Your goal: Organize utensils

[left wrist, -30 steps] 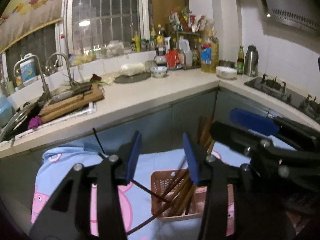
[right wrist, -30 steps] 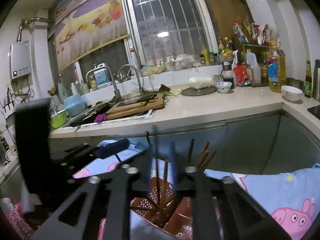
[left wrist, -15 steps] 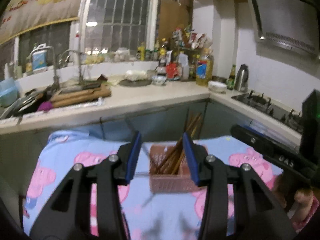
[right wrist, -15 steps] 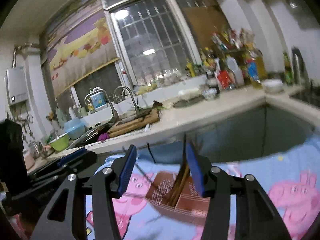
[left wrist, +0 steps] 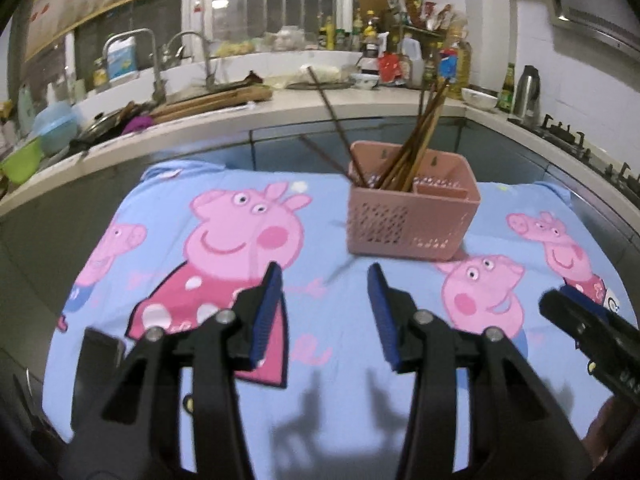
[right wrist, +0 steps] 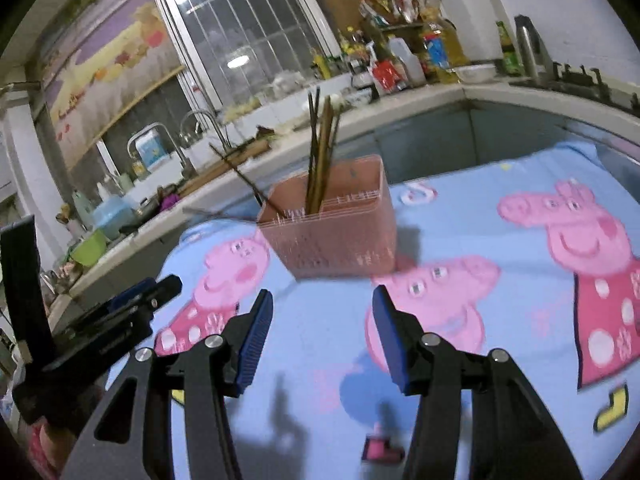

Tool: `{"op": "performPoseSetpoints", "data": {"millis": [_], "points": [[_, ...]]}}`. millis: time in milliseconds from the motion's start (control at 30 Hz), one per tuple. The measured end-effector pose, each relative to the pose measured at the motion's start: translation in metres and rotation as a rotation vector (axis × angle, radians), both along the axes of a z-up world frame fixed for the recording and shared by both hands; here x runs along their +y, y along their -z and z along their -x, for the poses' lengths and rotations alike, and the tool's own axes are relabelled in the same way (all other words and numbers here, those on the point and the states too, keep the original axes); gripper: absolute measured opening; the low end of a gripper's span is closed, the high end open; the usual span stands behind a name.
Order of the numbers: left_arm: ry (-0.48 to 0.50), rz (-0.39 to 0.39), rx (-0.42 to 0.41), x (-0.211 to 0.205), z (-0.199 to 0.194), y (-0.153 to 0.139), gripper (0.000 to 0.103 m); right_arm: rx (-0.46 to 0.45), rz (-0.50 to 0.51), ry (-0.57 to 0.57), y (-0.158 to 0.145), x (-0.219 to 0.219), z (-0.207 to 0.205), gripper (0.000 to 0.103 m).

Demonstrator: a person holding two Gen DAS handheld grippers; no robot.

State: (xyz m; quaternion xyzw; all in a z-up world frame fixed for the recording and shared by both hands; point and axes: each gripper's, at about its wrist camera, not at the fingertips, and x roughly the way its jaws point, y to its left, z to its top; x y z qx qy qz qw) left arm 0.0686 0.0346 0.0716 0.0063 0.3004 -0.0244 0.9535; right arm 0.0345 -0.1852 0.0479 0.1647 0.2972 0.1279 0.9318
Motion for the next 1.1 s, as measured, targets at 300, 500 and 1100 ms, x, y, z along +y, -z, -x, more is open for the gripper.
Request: {"op": "performPoseSetpoints", "data": {"millis": [300,500,1100], "points": [[-0.028,-0.018,-0.056,0.008,0.035,-0.007,0.064,0.016,-0.037,-0.002,0.001,0.005,0.038,0.015],[-0.038,-0.028,-0.087,0.009,0.054,-0.014,0.085,-0.014,-0.024,-0.027,-0.016,0.015,0.058,0.030],[-0.085,-0.094,-0.139,0.006,0.083,-0.027,0.096,-0.085,0.088,0.024,-0.033,0.024,0.099,0.065]]}}
